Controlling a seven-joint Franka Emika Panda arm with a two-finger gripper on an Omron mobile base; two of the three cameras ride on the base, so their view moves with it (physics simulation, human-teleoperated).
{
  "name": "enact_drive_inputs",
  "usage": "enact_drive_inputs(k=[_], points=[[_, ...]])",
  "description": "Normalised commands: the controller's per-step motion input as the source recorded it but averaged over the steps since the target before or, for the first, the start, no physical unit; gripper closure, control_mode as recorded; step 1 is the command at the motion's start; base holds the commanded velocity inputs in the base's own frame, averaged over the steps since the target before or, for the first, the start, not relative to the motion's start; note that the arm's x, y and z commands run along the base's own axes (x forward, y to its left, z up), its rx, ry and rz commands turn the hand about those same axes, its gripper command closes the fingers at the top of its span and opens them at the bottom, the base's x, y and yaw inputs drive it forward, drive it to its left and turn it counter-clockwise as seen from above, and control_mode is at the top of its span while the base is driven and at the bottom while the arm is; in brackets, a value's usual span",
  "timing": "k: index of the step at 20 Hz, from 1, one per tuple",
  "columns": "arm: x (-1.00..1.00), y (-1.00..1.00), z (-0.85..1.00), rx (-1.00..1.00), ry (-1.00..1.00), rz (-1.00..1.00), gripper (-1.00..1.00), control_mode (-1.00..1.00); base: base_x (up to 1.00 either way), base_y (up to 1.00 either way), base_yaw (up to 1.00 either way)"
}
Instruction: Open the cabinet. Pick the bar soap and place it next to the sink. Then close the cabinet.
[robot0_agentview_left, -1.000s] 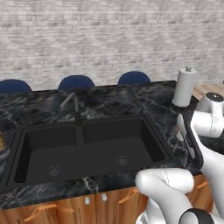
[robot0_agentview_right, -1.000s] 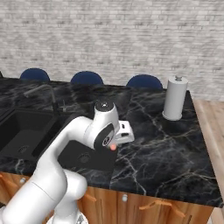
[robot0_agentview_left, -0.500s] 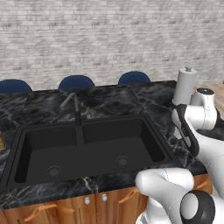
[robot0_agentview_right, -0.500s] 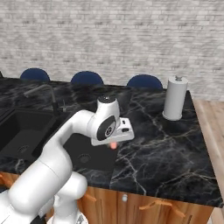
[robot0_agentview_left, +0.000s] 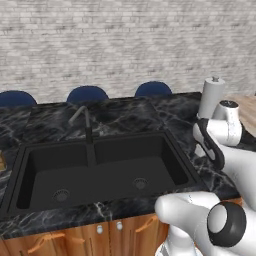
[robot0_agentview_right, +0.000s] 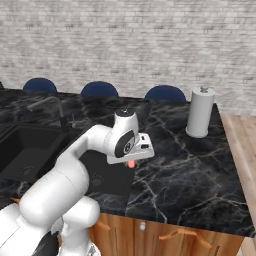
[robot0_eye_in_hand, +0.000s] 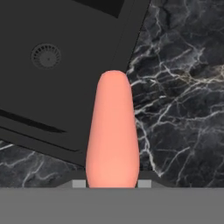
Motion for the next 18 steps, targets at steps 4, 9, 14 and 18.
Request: enact_drive_inputs(k=[4, 9, 14, 18], points=[[0.28, 0.00, -0.25, 0.00, 0.04, 0.00, 1.00, -1.00, 0.00, 0.00, 0.00], [0.33, -0.01, -0.46, 0.00, 0.10, 0.00, 1.00, -1.00, 0.00, 0.00, 0.00], [0.35, -0.21, -0.30, 0.00, 0.15, 0.00, 1.00, -1.00, 0.00, 0.00, 0.00], [0.19, -0.32, -0.08, 0.02, 0.11, 0.00, 1.00, -1.00, 0.00, 0.00, 0.00]])
